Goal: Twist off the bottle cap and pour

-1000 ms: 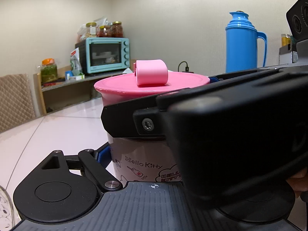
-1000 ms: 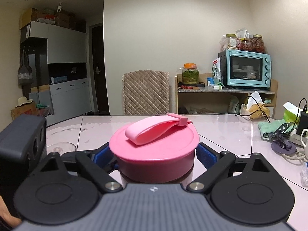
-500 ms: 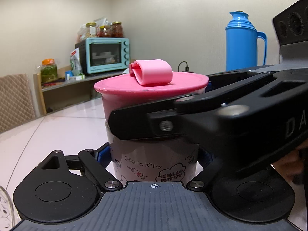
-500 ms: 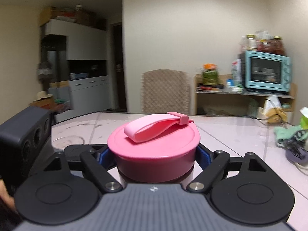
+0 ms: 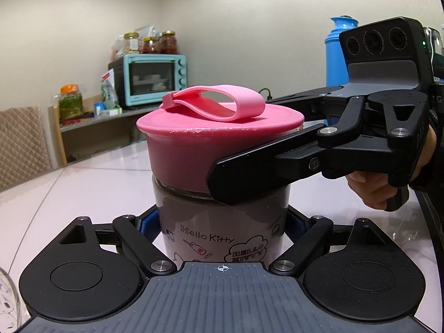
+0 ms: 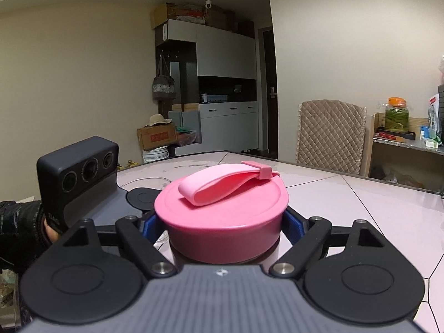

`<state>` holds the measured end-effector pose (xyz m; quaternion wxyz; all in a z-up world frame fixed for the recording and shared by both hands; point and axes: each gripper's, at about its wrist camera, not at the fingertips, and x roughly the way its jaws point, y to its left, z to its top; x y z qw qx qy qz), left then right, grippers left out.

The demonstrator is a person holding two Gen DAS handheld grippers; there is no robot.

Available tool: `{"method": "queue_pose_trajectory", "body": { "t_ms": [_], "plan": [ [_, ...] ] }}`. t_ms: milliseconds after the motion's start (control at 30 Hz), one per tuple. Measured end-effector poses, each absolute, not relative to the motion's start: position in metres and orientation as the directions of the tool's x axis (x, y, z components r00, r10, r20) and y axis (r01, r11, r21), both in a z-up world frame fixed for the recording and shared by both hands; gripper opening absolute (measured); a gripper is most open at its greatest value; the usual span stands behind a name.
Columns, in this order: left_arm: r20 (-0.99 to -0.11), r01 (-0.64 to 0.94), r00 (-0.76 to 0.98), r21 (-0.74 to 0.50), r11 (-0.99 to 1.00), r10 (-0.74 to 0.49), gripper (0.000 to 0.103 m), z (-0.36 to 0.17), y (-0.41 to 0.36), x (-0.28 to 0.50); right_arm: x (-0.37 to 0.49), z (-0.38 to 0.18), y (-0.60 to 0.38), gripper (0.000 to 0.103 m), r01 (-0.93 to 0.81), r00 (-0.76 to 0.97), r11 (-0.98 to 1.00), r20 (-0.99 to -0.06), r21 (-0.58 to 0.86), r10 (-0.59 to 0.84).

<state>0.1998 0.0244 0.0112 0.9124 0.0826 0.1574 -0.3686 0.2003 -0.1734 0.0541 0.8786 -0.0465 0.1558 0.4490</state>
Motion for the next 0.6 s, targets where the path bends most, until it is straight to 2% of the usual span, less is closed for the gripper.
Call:
{"method": "queue_pose_trajectory", "body": {
  "t_ms": [300,367,600],
  "plan": [
    [-0.349,0.699,0.679,0.036,0.715,-0.646,0.090,0.011,0.024,0.199,0.182,0.063,-0.168,0.090,-0.729,0.643,0.684,-0.318,0.027,0.697],
    [-0.349,0.699,0.679,0.036,0.715,-0.646,0.090,0.011,0.024,0.199,0.173,0.065,-0.167,0.093,-0.686,0.685,0.727,-0.314,0.029,0.658],
    [-0.349,0.698,0.679,0.037,0.715,-0.646,0.090,0.010,0.021,0.198,0.139,0.061,-0.159,0.094,-0.493,0.824,0.868,-0.285,0.063,0.489]
  ]
}}
